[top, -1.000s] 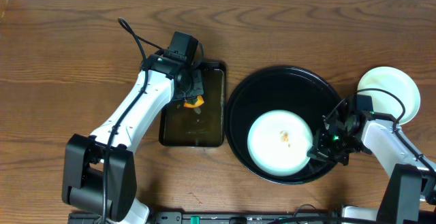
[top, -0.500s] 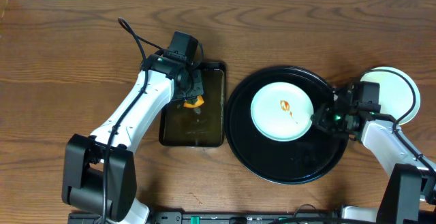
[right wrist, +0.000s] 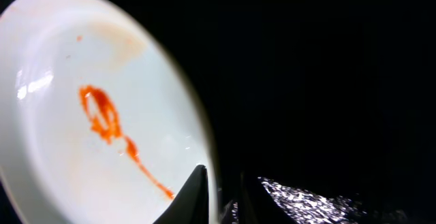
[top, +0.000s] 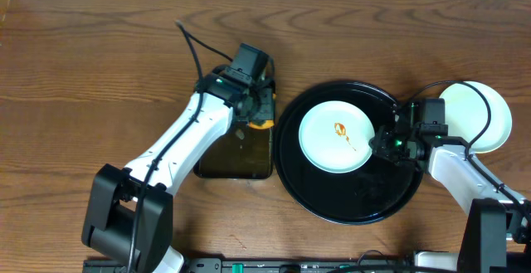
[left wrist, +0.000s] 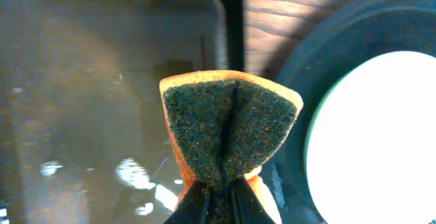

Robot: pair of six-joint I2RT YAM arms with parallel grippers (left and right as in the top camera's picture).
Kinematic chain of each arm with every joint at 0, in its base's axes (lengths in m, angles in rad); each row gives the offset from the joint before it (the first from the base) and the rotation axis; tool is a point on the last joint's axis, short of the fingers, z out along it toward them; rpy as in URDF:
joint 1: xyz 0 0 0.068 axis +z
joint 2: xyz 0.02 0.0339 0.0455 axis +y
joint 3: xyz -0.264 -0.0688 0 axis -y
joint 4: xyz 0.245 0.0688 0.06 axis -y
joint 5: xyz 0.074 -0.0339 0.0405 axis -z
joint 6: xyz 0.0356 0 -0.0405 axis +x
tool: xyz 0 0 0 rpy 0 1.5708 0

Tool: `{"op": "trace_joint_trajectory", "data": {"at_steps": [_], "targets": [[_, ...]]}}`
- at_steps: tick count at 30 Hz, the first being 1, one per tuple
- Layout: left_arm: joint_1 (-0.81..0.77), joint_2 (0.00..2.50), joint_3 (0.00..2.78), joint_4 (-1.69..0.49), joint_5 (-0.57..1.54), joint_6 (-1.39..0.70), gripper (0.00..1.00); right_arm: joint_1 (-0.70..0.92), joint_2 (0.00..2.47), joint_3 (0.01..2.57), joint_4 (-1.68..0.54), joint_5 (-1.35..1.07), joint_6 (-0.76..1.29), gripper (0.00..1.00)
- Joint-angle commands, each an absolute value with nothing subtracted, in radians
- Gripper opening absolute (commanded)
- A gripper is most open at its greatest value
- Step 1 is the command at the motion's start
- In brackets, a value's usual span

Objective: Clean dirty plates on tray and stack at the side
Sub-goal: 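Wipe the remaining pale green plate with sponge in left gripper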

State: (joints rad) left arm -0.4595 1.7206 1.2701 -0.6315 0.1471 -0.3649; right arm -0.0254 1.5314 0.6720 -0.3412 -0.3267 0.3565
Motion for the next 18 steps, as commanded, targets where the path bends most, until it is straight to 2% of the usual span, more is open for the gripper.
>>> {"op": "trace_joint_trajectory", "data": {"at_steps": [1,5,9,16,18], "targets": [[-0.503,1.719,1.264,-0.603,0.149,-0.352,0.08,-0.007,1.539,0.664,-0.352,-0.262,0.371,0.10],[-0.558,1.719,1.264,-0.549,0.149,-0.352,0.08,-0.006,1.539,0.656,-0.356,-0.262,0.371,0.01],[-0.656,1.719,1.264,-0.467,0.149,-0.362,0.08,-0.005,1.543,0.628,-0.358,-0.263,0.381,0.01],[-0.756,1.786,1.264,-0.309,0.158,-0.518,0.08,-0.005,1.543,0.628,-0.358,-0.263,0.381,0.01],[-0.778,1.830,1.264,-0.235,0.260,-0.540,0.07,-0.005,1.543,0.628,-0.358,-0.263,0.381,0.01]]}}
